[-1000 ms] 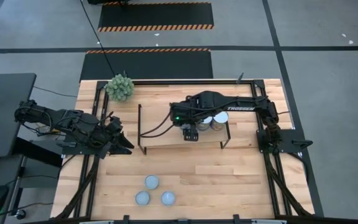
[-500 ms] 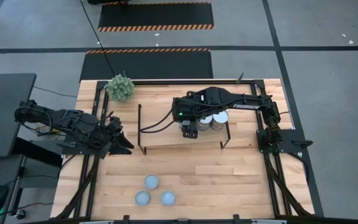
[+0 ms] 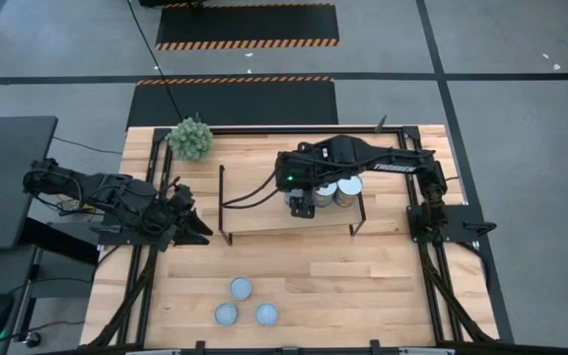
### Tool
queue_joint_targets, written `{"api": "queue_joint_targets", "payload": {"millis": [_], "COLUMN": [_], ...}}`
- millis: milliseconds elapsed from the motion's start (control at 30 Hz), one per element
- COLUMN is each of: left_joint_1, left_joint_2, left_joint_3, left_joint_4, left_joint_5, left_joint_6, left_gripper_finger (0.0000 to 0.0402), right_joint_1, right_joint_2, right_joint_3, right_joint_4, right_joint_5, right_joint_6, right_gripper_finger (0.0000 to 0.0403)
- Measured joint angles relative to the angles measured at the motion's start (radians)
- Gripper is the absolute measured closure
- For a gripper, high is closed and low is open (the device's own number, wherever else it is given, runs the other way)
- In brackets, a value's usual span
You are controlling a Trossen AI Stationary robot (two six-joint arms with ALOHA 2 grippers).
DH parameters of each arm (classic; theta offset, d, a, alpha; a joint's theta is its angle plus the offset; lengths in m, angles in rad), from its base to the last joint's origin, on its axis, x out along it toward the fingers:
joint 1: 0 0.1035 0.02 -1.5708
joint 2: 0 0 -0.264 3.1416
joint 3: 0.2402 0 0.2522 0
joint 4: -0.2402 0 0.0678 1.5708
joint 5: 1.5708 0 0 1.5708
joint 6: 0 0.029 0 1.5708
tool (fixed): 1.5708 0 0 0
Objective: Pick and place cans onto a shelf
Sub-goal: Put the white can on the shelf, then put the red can on the shelf aligned with the white can
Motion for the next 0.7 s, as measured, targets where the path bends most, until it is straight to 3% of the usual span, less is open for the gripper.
{"api": "queue_joint_targets", "payload": {"millis": [700], "left_joint_1": [0.0], "left_joint_2": [0.0], "left_joint_3": [0.0], "left_joint_4": [0.0], "left_joint_5": [0.0], "left_joint_6": [0.0], "left_gripper_finger": [0.0201], "right_joint_1": [0.024], "right_joint_2": [0.0], "right_joint_3": [0.033], "right_joint_4": [0.002], "right_joint_5": [0.009], "right_joint_6": [-0.003], "right_gripper_finger": [0.0043]}}
